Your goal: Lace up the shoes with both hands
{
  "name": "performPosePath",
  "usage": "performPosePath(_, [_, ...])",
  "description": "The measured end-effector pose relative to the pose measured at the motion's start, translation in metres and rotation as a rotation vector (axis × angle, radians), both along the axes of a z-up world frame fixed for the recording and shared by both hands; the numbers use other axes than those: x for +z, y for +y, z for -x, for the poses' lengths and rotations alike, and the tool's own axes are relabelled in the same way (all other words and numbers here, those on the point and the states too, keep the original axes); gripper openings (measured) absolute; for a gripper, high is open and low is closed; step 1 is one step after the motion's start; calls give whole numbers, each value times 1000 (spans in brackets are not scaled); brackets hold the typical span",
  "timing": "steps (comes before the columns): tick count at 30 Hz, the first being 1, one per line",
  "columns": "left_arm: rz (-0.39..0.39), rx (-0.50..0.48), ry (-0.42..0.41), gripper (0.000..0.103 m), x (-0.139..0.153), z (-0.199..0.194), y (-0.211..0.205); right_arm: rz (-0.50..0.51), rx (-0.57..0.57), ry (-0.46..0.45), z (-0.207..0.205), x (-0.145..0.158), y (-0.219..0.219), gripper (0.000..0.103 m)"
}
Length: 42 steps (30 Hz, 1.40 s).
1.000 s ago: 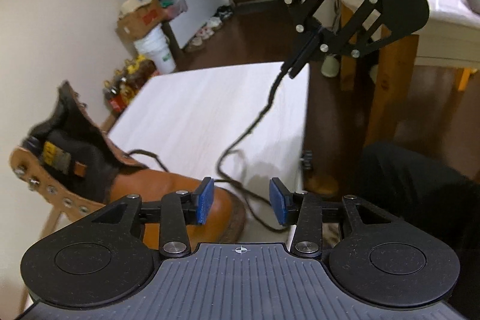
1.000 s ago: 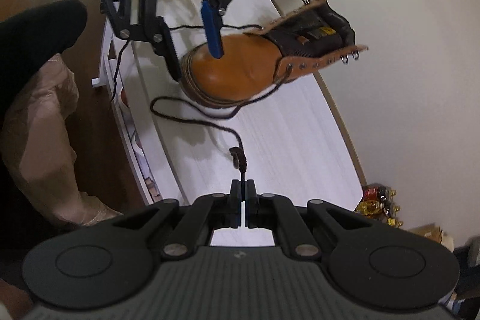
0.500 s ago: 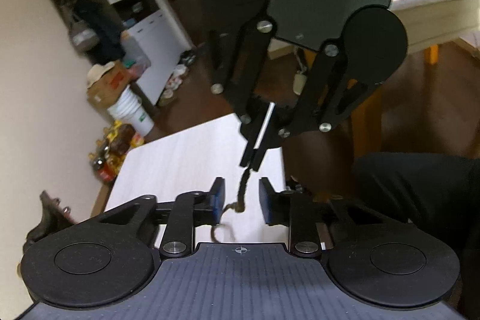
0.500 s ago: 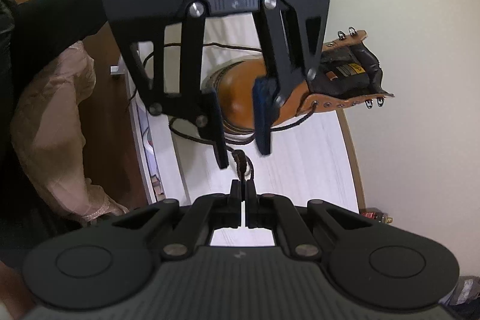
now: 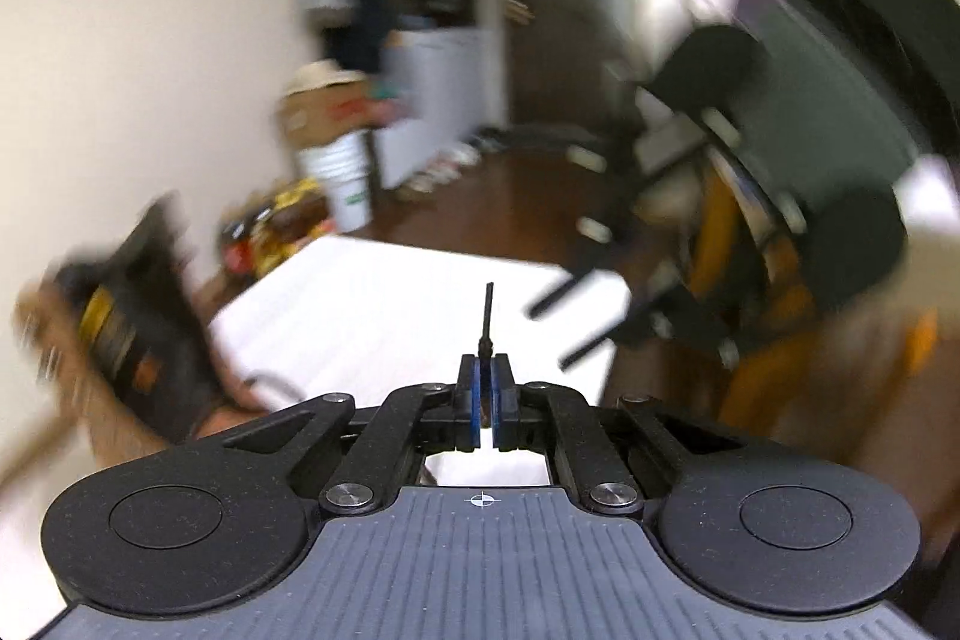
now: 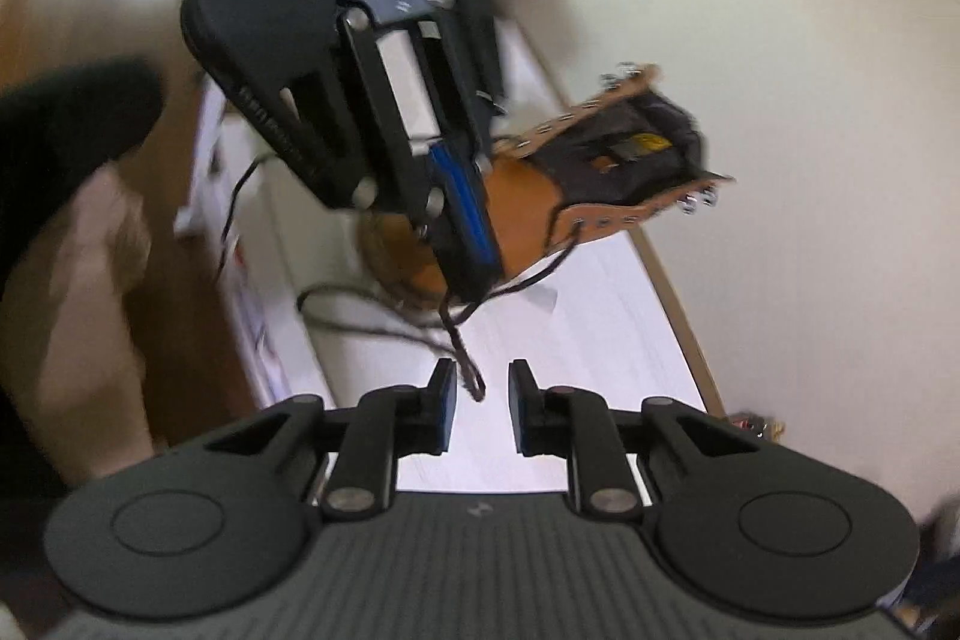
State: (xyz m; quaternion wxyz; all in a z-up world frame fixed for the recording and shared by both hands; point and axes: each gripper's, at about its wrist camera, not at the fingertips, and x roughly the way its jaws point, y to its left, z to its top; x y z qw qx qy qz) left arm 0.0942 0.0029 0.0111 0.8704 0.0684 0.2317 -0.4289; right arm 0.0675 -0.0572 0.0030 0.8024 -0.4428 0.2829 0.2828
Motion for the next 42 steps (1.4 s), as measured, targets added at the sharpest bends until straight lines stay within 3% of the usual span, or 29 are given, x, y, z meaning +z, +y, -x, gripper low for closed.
performPosePath(4, [218, 189, 131, 3, -5, -10, 36, -246, -86, -68, 3, -5, 4, 20])
performPosePath(8, [339, 255, 226, 3, -9, -15, 53, -394, -98, -207, 10, -16, 21, 20])
performPosePath(11, [399, 281, 281, 3, -12, -20, 56, -433, -109, -272, 9, -22, 33, 20])
performPosePath(15, [494, 305, 354, 3, -17, -24, 65, -433, -127, -269, 0, -30, 42, 20])
performPosePath(19, [530, 304, 389, 3, -22, -24, 65, -437, -138, -281, -7, -33, 42, 19])
performPosePath(21, [537, 307, 393, 3, -24, -24, 65, -424, -140, -289, -7, -36, 43, 10])
performPosePath(24, [535, 315, 389, 4, -27, -22, 65, -400, -135, -291, -7, -39, 45, 4])
performPosePath(42, [511, 349, 381, 3, -44, -25, 93, -257, -44, -301, -25, -48, 56, 3])
